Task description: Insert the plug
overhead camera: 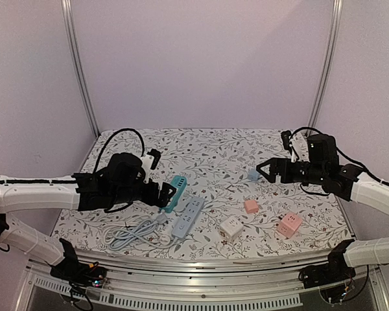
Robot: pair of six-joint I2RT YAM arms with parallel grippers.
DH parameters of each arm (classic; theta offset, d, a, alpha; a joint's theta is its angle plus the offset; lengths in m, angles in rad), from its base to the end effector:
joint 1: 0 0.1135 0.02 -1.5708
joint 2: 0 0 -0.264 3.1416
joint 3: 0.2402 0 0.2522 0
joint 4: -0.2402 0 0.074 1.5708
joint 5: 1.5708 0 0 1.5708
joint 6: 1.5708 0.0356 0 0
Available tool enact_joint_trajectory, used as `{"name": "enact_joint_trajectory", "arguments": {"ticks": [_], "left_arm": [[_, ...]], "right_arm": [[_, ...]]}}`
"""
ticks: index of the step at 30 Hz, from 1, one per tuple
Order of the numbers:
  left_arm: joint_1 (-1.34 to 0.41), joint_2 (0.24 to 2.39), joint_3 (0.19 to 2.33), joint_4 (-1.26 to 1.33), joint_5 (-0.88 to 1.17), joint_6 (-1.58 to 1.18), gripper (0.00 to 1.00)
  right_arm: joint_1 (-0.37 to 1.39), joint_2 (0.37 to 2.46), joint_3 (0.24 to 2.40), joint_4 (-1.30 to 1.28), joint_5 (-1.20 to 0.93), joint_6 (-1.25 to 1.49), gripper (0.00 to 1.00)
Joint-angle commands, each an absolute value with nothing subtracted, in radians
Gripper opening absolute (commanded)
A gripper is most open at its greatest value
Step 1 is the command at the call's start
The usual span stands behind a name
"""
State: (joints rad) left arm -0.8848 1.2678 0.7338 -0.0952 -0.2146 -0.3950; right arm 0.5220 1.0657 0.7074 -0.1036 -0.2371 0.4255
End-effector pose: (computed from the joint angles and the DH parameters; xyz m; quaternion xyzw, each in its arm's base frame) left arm 0.1773 -0.2046 0.2284 0.1677 0.8714 -0.1927 0.4188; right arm 0.2038 0.1269 0.2664 -0.1029 0.8402 0.3280 0.4193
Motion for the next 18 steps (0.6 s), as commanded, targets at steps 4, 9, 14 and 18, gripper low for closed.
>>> {"name": "enact_joint_trajectory", "arguments": {"ticks": [4,9,14,18], "left_arm": [[-0.969,1.292,0.702,-0.020,-0.281,-0.399,0.99],[-0.998,1.288,0.676,0.072,-0.254,-0.385,0.99],[-1.040,1.304,0.657,0.152,-0.260,-0.335,0.99],[-1.070,1.337,0.661,0.197,-0.271,-0.294,0.99]], "right_arm": [[0.553,1.038,0.839,-0.505,0.002,0.440,0.99],[0.601,1.058,0.891,-0.682,0.182,0.510,0.99],[0.702,1.121,0.934,-0.774,0.310,0.519,0.99],[0.725,1.185,0.940,-0.809,0.330,0.538,0.99]]}}
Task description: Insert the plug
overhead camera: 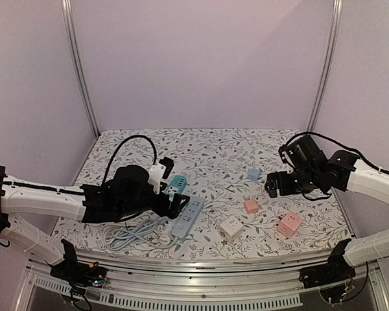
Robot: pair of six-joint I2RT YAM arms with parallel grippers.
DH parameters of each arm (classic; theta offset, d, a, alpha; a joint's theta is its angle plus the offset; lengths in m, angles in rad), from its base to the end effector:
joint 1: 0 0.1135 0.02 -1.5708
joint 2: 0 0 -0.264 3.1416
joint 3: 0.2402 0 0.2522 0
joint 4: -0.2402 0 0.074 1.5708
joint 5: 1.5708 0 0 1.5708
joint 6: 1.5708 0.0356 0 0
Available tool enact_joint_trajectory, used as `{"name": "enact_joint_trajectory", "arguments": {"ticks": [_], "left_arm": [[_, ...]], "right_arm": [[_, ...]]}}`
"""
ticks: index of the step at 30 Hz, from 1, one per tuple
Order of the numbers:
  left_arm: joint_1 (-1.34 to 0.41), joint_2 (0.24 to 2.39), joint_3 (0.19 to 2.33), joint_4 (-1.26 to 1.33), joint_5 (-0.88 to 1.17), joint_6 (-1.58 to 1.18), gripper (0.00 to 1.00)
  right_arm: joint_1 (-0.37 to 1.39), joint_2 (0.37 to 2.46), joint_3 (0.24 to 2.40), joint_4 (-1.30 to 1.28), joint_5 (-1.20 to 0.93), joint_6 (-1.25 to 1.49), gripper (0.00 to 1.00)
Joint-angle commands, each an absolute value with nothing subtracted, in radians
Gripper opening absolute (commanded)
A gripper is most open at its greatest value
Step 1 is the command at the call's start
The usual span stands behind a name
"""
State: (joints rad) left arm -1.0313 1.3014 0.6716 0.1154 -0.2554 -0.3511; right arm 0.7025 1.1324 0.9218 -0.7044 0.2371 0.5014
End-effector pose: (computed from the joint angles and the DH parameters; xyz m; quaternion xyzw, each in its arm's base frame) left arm 0.1502 -0.2334 0.2188 0.2253 0.8290 -0.2339 0.4553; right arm 0.1781 0.1398 0.2739 -0.0565 0.9392 0.0888 0.3270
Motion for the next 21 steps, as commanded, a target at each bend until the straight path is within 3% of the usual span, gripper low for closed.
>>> {"name": "enact_joint_trajectory", "arguments": {"ticks": [1,21], "left_arm": [[-1.079,1.351,0.664,0.204,-0.271,-0.285,0.99],[-1.159,1.436,0.675,0.299,-0.311,-0.240,0.97]], "right_arm": [[0.727,1.195,0.936,-0.808,0.331,0.548,0.99],[0.804,1.565,0.993,-0.550,0.255,0.537,0.96]]}}
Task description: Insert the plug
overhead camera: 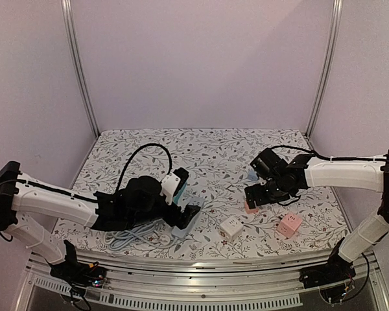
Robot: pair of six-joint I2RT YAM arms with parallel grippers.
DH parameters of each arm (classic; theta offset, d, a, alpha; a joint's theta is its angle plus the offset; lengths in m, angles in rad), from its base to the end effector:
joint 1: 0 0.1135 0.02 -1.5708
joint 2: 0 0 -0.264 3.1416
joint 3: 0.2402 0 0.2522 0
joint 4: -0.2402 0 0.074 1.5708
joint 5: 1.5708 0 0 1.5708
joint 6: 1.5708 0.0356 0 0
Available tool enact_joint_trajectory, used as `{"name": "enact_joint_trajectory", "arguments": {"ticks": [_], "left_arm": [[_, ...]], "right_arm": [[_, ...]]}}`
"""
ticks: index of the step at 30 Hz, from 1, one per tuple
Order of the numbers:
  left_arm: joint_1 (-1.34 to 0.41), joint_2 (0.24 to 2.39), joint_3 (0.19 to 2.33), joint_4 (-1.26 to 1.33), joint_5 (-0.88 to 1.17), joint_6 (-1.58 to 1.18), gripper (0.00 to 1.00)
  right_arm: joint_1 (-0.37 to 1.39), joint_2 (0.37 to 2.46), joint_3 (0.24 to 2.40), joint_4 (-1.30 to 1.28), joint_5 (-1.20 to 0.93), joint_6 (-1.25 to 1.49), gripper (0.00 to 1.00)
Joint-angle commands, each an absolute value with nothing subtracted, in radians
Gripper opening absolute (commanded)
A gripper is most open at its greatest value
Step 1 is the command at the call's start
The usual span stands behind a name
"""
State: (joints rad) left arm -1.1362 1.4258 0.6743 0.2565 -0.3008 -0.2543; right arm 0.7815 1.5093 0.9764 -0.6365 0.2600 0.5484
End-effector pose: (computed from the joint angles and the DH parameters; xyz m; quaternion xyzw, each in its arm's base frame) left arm 0.1345 -0.2648 0.2000 0.2930 0.8006 -0.2257 0.4714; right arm 0.2106 0.1961 0.2044 -0.0873 0.9681 0.0220 0.2339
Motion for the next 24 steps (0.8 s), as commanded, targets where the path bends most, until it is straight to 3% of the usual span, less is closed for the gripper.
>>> {"name": "enact_joint_trajectory", "arguments": {"ticks": [1,9,24], "left_arm": [[-1.158,1.436,0.674,0.299,-0.314,-0.239,0.97],[-1.164,1.423,0.658,0.305,-0.326,-0.247,0.97],[-1.167,1.410,0.668,0.278,-0.342,-0.242,0.96]], "right_arm": [[0.807,1.579,0.990,-0.530,0.256,0.531,0.95],[0.813,1.706,0.938,-0.402,0.253,0.486,0.89],[0.813,1.750,0.909,-0.361,0.287,0.464,0.74]]}}
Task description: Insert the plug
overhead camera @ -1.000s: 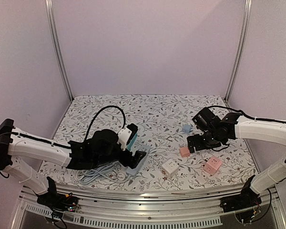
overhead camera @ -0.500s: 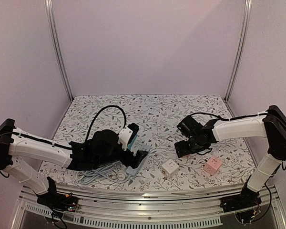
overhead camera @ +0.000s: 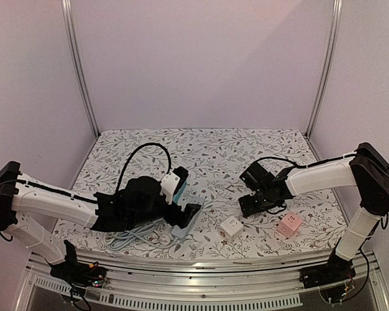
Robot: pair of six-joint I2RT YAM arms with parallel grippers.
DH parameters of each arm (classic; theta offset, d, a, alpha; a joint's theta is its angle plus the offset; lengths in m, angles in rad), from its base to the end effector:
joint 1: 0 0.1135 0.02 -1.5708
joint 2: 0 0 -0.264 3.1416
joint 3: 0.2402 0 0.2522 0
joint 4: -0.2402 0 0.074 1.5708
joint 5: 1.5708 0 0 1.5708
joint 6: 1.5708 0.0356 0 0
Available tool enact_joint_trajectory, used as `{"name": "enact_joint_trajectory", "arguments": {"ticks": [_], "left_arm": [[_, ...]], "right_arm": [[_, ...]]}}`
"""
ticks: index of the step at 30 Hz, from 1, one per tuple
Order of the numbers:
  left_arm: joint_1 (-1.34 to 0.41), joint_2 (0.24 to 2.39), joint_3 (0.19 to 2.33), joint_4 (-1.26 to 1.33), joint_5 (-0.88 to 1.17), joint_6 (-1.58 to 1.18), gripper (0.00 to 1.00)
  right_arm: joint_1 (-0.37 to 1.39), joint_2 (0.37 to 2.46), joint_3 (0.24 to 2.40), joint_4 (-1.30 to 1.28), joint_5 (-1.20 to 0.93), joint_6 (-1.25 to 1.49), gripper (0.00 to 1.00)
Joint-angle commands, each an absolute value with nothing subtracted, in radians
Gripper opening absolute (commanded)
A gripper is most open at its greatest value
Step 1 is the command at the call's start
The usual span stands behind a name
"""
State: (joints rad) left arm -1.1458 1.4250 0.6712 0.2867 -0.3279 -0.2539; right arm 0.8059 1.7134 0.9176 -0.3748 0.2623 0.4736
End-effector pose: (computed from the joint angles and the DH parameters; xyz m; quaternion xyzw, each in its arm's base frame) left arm 0.1331 -0.2663 0.2023 0.2852 0.7949 -0.2268 0.4852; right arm 0.2241 0.2202 0.1420 -0.1351 0.9625 0.0148 0.2346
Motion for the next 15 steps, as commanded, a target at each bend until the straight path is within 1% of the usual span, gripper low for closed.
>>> {"name": "enact_joint_trajectory", "arguments": {"ticks": [1,5,7,9,10,13,15], "left_arm": [[-1.167,1.409,0.670,0.273,-0.343,-0.242,0.96],[-1.167,1.405,0.670,0.266,-0.352,-0.242,0.96],[-1.167,1.405,0.672,0.265,-0.353,-0.243,0.96],[-1.167,1.405,0.672,0.265,-0.354,-0.243,0.96],[-1.167,1.404,0.673,0.263,-0.357,-0.244,0.96],[-1.167,1.402,0.675,0.260,-0.364,-0.255,0.96],[-1.167,1.401,0.676,0.259,-0.356,-0.261,0.96]], "right_arm": [[0.814,1.753,0.910,-0.365,0.289,0.462,0.73],[0.814,1.739,0.902,-0.370,0.293,0.458,0.68],[0.813,1.735,0.899,-0.372,0.298,0.453,0.62],[0.813,1.729,0.897,-0.376,0.295,0.447,0.52],[0.814,1.727,0.897,-0.378,0.291,0.444,0.50],[0.813,1.713,0.895,-0.386,0.283,0.440,0.47],[0.813,1.704,0.893,-0.387,0.277,0.438,0.42]]}}
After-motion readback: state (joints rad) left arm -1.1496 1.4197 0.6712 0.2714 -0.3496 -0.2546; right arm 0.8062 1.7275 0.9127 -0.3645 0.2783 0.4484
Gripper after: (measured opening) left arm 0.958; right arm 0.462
